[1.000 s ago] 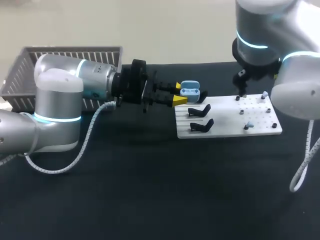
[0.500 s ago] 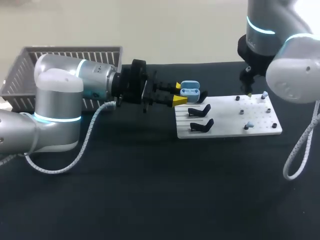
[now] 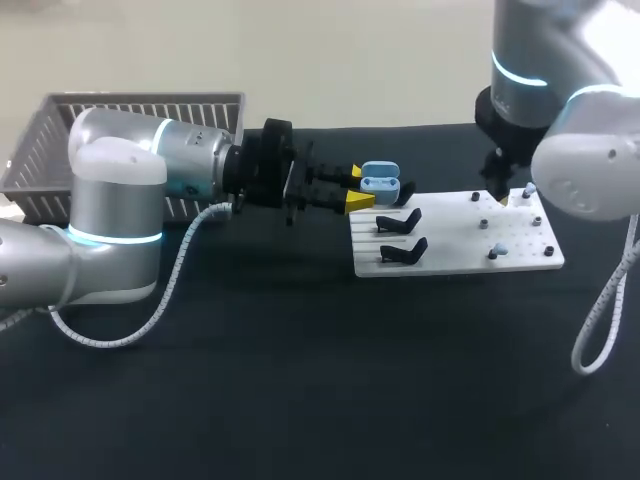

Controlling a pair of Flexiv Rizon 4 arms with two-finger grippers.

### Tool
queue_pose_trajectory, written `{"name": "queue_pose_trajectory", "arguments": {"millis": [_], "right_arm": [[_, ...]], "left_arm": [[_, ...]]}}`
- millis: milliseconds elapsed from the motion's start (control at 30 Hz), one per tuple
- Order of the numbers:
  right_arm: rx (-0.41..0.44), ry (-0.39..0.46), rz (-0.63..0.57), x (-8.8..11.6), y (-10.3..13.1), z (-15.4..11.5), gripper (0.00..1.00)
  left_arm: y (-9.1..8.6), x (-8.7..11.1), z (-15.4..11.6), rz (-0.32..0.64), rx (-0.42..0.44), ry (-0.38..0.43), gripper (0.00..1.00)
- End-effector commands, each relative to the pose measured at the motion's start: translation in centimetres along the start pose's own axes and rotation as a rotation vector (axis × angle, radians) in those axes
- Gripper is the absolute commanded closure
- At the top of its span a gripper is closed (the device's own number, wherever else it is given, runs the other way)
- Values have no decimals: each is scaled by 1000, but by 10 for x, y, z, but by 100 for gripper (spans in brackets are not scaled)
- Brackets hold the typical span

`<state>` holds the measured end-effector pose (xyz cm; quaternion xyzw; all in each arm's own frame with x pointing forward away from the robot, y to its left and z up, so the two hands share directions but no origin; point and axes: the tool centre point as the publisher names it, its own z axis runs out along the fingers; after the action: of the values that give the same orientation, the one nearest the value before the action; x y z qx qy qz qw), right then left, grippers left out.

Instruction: Pick up each earbud case from the left stands, insert the matching earbuds, close the lid, and place the case in the box.

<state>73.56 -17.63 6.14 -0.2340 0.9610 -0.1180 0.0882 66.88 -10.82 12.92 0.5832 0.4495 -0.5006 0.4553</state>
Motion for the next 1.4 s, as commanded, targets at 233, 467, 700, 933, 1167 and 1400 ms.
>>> {"name": "queue_pose_trajectory", "arguments": {"millis": [233,467,700,933,1167,1400], "right_arm": [[-15,7,12,-4,-9,15,48],[-19,16,12,-8,-12,22,51],[-24,21,38,-9,-18,29,54],[-34,25,55,-10,-21,35,57],[-41,24,62,-10,-23,39,60],[-45,25,68,-12,-27,42,63]], "left_arm": [[0,1,0,2,-2,-2,100],[0,1,0,2,-2,-2,100],[0,1,0,2,-2,-2,100],[0,1,0,2,-2,-2,100],[0,1,0,2,-2,-2,100],[0,1,0,2,-2,-2,100]]}}
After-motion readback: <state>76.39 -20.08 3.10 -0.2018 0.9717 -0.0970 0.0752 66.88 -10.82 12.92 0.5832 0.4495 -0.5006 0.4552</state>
